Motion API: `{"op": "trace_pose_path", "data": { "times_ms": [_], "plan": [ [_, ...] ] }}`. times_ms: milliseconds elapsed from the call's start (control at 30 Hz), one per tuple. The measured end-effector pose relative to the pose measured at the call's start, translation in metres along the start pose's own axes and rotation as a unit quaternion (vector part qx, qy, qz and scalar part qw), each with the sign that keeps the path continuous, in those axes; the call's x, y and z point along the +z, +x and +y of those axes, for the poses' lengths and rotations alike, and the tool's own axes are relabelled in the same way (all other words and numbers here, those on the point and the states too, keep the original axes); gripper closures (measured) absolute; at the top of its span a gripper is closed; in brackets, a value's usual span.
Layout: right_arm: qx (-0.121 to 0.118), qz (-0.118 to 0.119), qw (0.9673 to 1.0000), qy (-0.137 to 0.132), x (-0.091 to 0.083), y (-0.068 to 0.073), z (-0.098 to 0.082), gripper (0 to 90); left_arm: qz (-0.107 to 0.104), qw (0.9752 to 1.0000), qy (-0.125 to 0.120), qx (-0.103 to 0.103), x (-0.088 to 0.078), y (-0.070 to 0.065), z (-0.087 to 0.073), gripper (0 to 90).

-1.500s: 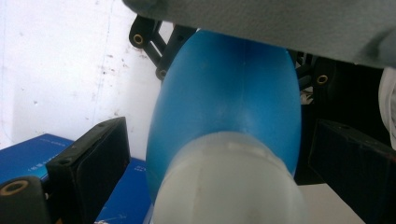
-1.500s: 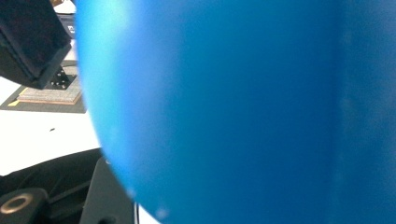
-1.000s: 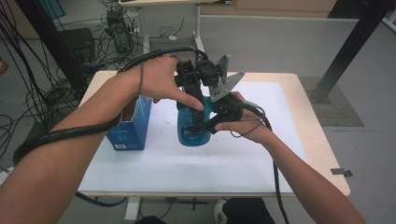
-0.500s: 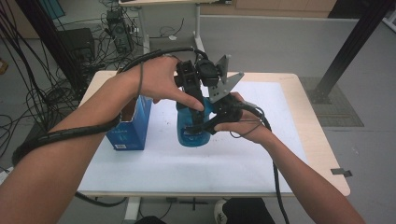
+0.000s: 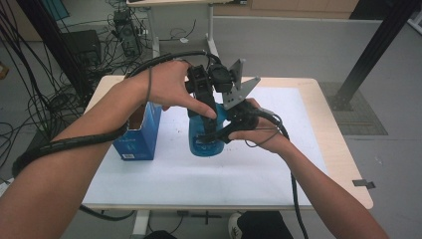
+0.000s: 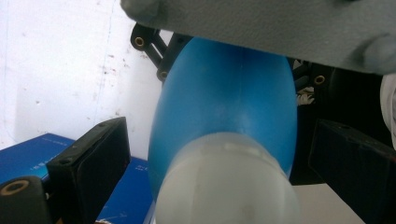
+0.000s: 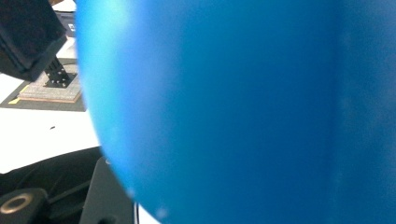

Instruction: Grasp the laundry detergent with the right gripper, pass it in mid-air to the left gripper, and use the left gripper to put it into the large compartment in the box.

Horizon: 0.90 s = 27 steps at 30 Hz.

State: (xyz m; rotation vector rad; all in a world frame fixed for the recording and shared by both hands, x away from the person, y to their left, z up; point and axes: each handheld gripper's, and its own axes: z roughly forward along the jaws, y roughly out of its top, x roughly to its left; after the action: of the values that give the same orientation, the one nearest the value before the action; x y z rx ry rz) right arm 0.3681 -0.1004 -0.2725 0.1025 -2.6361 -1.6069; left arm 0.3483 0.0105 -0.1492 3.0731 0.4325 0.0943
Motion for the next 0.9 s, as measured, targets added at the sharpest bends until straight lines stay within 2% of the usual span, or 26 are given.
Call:
{"op": "trace_pose_path", "data": {
  "times_ms": [433, 633, 900],
  "plan": [
    [-0.006, 0.001, 1.0, -0.005, -0.0003, -0.0007, 0.0003, 43.8, -0.003, 1.0, 0.003, 0.001, 0.0017, -0.0001, 0.0007, 7.6],
    [-0.005, 0.003, 1.0, -0.005, -0.0007, -0.0002, 0.0007, 43.8, -0.001, 1.0, 0.006, 0.006, 0.0024, -0.0003, 0.003, 17.7],
    [-0.008, 0.006, 0.9999, -0.006, -0.001, 0.0008, 0.0008, 43.7, -0.004, 0.9999, 0.011, 0.011, 0.0052, -0.001, 0.0047, 26.4]
  ]
}}
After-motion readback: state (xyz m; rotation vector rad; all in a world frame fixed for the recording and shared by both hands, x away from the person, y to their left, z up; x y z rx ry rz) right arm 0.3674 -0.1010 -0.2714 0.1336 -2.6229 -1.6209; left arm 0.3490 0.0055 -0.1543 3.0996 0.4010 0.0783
